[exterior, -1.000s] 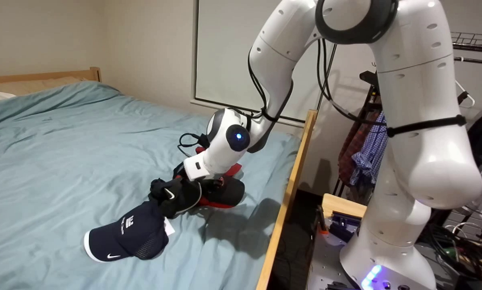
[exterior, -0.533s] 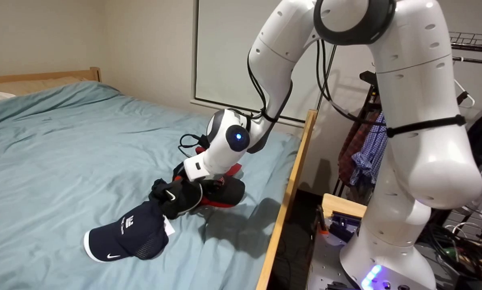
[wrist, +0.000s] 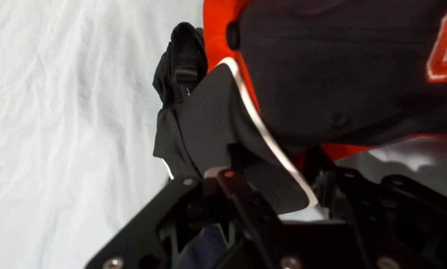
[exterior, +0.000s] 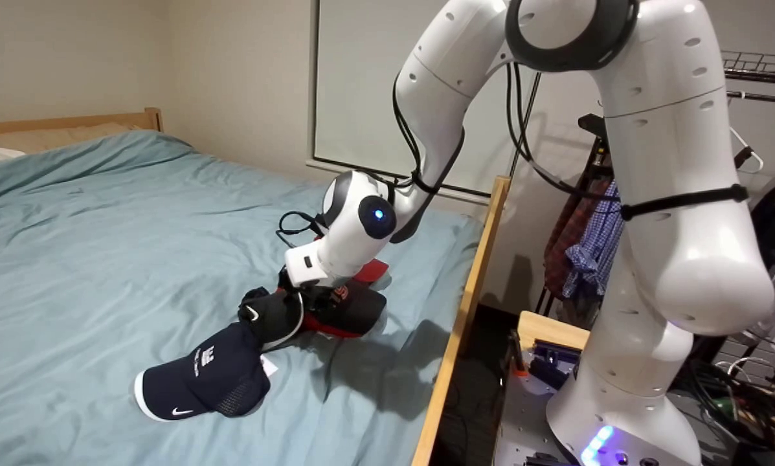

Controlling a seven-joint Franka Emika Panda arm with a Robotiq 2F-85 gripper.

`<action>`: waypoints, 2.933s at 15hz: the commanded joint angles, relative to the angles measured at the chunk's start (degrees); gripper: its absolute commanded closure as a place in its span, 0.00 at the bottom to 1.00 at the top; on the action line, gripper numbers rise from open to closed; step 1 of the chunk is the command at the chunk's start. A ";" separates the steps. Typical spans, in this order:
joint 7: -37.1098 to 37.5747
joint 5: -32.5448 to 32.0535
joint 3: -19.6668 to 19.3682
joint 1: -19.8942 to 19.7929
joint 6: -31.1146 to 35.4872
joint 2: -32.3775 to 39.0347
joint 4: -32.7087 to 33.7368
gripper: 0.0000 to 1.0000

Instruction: Place the black cap on the stack to the right

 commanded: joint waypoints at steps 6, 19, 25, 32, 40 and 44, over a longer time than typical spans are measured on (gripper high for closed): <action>13.77 -8.05 7.24 -6.91 2.12 -1.79 3.45 0.96; 32.54 -11.61 13.20 -17.64 -1.31 -8.67 1.25 0.95; 38.60 -12.85 11.10 -23.93 0.81 -14.41 5.94 0.95; 30.89 -9.70 6.68 -24.68 0.22 -14.87 11.25 0.95; 29.81 -8.11 -0.27 -24.46 1.56 -13.54 4.99 0.96; 28.85 -5.97 -3.65 -23.65 3.74 -14.04 -1.50 0.96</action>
